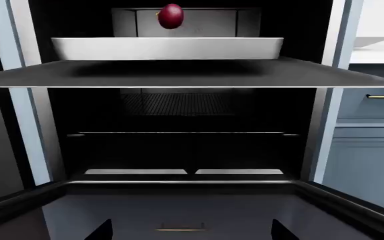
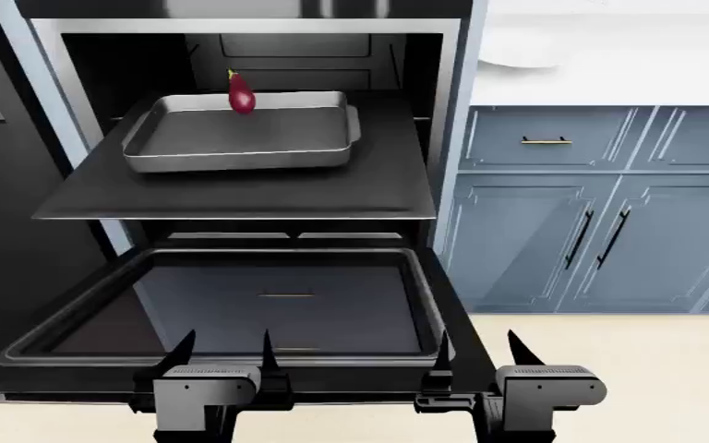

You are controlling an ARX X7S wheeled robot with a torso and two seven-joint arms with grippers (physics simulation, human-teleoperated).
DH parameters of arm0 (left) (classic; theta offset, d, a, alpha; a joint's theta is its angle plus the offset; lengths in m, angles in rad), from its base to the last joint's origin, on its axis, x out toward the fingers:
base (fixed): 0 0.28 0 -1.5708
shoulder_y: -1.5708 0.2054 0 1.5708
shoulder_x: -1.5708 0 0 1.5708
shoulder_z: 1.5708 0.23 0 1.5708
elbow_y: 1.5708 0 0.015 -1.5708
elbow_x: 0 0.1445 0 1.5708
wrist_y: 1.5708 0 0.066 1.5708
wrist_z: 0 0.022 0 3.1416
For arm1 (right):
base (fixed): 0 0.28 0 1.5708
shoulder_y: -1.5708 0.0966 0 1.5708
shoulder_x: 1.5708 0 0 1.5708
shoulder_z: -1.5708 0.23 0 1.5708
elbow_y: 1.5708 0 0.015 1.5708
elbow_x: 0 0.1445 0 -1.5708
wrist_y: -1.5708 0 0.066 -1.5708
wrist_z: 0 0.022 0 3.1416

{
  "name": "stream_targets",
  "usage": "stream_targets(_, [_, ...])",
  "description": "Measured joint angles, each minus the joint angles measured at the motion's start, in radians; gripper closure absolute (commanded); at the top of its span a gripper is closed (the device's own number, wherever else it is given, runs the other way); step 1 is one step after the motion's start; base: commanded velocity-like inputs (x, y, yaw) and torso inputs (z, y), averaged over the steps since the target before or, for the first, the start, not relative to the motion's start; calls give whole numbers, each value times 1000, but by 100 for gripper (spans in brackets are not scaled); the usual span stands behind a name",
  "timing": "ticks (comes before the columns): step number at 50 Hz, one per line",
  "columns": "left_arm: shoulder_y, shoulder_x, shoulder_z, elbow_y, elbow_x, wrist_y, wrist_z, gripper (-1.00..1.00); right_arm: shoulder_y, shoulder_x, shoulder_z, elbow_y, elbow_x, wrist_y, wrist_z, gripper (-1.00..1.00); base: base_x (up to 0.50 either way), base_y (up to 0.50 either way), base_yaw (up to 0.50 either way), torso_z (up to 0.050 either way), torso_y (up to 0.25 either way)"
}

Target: Pick the eggplant from the top rack in the oven and place it on the plate on the counter.

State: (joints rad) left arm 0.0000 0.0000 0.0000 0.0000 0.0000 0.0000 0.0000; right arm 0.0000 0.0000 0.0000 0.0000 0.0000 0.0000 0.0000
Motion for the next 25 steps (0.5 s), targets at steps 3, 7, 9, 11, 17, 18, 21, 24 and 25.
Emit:
stream_targets(3, [0, -4, 5, 2, -3, -2, -5, -100, 0, 4, -6, -1, 0, 2, 8, -100, 0, 0, 0, 0, 0])
stream_targets(7, [0, -13, 16, 2, -9, -4, -15, -100, 2, 12, -17, -1, 2, 7, 23, -100, 0, 0, 0, 0, 0])
stream_targets(9, [0, -17, 21, 2, -13, -4, -21, -100, 2, 17, -23, -2, 5, 10, 30, -100, 0, 0, 0, 0, 0])
stream_targets(11, [0, -22, 27, 2, -16, -5, -27, -100, 3, 21, -28, -4, 8, 14, 37, -100, 0, 0, 0, 0, 0])
stream_targets(17, [0, -35, 43, 1, -25, -5, -44, -100, 4, 34, -45, -4, 18, 21, 55, -100, 0, 0, 0, 0, 0])
stream_targets(18, [-1, -37, 45, 1, -26, -5, -47, -100, 5, 36, -47, -4, 19, 21, 58, -100, 0, 0, 0, 0, 0])
stream_targets(21, [-1, -43, 53, 1, -27, -10, -56, -100, 5, 43, -56, -5, 21, 24, 66, -100, 0, 0, 0, 0, 0])
stream_targets(24, [-2, -49, 59, 3, -30, -19, -65, -100, 5, 49, -64, -4, 23, 24, 74, -100, 0, 0, 0, 0, 0])
stream_targets(25, [-3, -51, 61, 4, -31, -22, -67, -100, 5, 51, -66, -4, 23, 24, 77, -100, 0, 0, 0, 0, 0])
